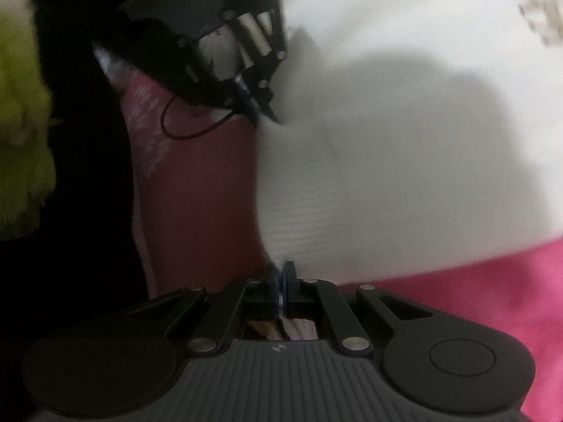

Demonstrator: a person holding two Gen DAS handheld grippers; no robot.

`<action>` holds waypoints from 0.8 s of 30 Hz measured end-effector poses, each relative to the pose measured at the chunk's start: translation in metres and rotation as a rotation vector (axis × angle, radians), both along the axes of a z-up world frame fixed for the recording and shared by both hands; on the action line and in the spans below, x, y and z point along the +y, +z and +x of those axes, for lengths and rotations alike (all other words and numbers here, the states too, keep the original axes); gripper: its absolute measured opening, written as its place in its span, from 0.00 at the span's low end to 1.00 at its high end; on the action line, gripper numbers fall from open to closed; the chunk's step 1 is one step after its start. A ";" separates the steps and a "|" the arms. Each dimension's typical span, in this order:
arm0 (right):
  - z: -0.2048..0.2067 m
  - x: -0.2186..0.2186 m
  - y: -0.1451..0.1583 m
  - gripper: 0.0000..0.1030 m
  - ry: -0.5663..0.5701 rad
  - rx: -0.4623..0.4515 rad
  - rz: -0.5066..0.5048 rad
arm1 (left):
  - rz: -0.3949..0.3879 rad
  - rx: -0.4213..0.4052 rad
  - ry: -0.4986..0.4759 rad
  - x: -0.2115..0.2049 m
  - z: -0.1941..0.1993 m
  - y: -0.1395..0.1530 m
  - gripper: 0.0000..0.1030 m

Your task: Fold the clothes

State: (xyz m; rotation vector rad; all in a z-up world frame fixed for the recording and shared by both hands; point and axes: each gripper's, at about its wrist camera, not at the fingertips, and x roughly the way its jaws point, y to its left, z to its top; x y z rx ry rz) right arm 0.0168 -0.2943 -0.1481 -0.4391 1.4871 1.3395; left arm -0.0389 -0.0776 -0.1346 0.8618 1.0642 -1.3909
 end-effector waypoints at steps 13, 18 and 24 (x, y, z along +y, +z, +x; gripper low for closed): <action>0.041 -0.063 0.029 0.43 -0.332 0.103 0.041 | 0.047 0.116 0.155 -0.001 0.000 0.010 0.46; 0.075 -0.098 0.047 0.50 -0.590 0.098 0.172 | 0.146 0.308 0.319 0.025 0.021 0.040 0.50; 0.070 -0.062 0.055 0.50 -0.488 0.003 0.179 | 0.172 0.292 0.637 0.106 0.061 0.084 0.51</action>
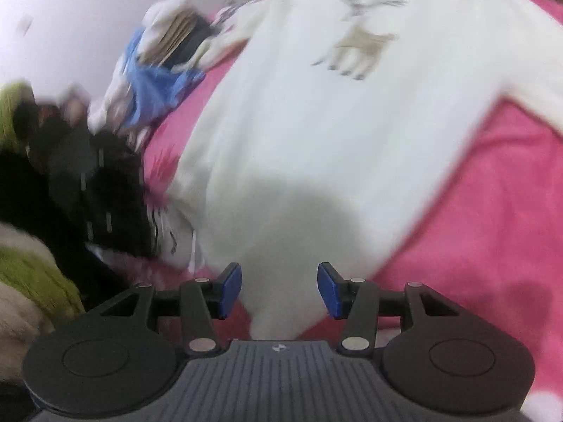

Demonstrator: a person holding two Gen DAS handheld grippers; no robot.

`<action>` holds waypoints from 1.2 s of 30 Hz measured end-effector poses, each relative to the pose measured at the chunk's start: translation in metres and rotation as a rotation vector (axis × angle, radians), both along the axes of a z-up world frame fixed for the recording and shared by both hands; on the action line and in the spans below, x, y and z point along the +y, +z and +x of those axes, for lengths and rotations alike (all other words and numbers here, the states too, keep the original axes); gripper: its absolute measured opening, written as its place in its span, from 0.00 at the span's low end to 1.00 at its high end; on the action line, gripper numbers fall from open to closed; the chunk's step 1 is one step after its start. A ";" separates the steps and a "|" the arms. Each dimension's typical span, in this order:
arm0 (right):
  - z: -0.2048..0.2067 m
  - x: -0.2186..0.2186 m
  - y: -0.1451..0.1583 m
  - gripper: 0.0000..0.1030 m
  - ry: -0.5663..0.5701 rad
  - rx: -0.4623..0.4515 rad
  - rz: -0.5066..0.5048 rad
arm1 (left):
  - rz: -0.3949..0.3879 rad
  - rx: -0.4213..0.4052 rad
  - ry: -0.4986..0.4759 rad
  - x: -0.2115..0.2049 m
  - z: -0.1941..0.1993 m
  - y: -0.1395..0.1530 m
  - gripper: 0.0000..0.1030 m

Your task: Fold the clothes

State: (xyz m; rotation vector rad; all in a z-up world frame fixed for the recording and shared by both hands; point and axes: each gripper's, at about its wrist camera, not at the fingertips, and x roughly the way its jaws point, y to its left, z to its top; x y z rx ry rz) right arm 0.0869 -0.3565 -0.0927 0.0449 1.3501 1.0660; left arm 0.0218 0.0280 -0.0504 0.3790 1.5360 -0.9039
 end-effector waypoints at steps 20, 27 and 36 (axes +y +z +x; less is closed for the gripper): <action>-0.058 0.058 0.017 0.50 0.249 -0.340 -0.111 | 0.069 -0.014 0.341 0.093 0.017 -0.063 0.47; -0.104 0.148 0.040 0.47 0.727 -0.685 -0.016 | 0.106 -0.055 0.351 0.101 0.009 -0.077 0.12; -0.142 0.229 -0.024 0.38 0.933 -0.740 -0.023 | 0.016 -0.103 0.210 0.120 -0.005 -0.070 0.08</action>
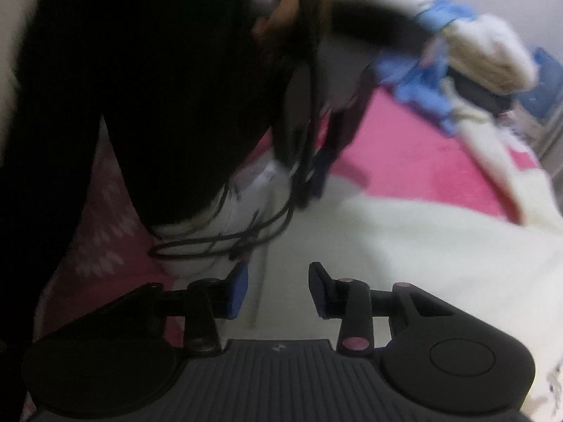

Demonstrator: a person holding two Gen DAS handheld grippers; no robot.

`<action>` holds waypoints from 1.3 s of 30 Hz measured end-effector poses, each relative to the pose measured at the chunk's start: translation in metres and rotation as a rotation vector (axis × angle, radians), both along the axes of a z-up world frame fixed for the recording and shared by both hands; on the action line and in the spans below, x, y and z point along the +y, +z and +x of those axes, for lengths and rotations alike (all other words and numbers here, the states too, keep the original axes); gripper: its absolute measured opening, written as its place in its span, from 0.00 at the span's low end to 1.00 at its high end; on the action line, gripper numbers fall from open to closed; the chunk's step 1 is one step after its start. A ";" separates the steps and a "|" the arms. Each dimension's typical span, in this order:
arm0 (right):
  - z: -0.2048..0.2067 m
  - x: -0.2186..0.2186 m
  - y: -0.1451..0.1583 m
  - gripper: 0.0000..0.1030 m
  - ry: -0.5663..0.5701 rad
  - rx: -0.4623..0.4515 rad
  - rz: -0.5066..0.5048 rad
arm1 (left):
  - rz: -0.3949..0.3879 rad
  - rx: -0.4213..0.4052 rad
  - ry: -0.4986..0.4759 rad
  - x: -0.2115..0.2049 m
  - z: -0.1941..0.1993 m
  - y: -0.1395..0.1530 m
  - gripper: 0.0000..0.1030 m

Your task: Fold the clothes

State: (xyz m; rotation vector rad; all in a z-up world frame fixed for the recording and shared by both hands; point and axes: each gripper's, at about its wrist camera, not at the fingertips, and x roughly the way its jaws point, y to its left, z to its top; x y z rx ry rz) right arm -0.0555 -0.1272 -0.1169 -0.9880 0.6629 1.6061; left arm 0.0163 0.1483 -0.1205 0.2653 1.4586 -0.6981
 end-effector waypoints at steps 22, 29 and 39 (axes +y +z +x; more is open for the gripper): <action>0.009 0.026 -0.017 0.05 -0.146 0.127 -0.077 | -0.231 0.035 0.114 0.043 -0.005 -0.008 0.44; 0.006 0.035 -0.019 0.05 -0.140 0.197 -0.061 | -0.227 0.089 0.195 0.038 0.001 -0.025 0.44; 0.056 -0.007 0.012 0.25 -0.327 0.517 -0.065 | -0.247 0.094 0.220 0.039 0.007 -0.022 0.40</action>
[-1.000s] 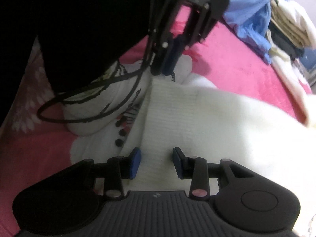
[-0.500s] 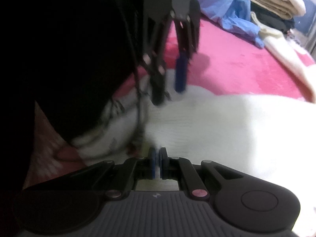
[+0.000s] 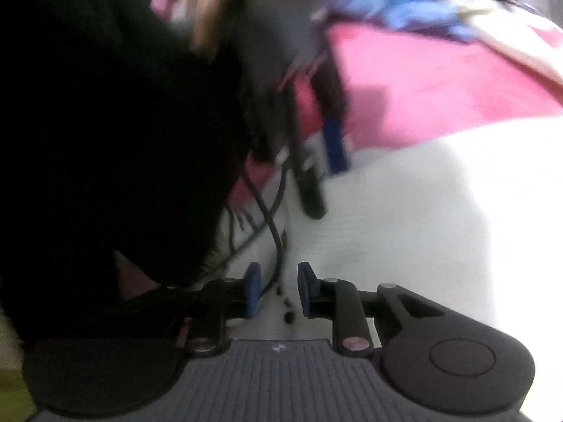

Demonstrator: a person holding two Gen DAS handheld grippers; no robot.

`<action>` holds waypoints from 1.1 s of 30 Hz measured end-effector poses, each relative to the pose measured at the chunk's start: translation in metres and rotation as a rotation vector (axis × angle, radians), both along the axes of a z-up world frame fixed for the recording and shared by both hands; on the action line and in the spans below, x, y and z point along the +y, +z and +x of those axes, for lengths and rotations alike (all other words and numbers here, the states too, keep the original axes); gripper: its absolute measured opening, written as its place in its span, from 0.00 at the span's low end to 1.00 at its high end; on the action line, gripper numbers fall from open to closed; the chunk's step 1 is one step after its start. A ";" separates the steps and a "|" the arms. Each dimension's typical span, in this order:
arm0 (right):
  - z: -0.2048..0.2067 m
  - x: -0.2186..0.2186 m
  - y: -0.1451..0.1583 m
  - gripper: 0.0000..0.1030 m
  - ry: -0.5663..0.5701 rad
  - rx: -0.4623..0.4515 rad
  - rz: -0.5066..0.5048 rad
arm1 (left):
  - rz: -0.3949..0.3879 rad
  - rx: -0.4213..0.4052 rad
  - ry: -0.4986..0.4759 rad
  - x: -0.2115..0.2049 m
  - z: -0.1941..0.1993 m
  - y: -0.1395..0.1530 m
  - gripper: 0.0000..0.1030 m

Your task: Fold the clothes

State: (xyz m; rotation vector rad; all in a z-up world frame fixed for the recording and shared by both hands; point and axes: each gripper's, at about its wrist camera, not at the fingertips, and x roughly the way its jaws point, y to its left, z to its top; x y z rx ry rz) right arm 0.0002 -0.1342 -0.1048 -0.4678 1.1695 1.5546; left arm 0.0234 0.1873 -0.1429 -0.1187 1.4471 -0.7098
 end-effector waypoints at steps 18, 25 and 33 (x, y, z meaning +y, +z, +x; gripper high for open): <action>-0.030 -0.106 -0.067 0.26 -0.073 -0.041 -0.326 | 0.320 -0.058 -0.141 -0.048 -0.001 0.008 0.06; -0.012 -0.114 -0.046 0.26 -0.132 0.006 -0.335 | 0.280 0.000 -0.216 -0.040 0.005 0.035 0.33; 0.039 -0.175 0.003 0.27 -0.595 -0.193 -0.184 | 0.378 -0.246 -0.276 -0.046 0.035 0.090 0.41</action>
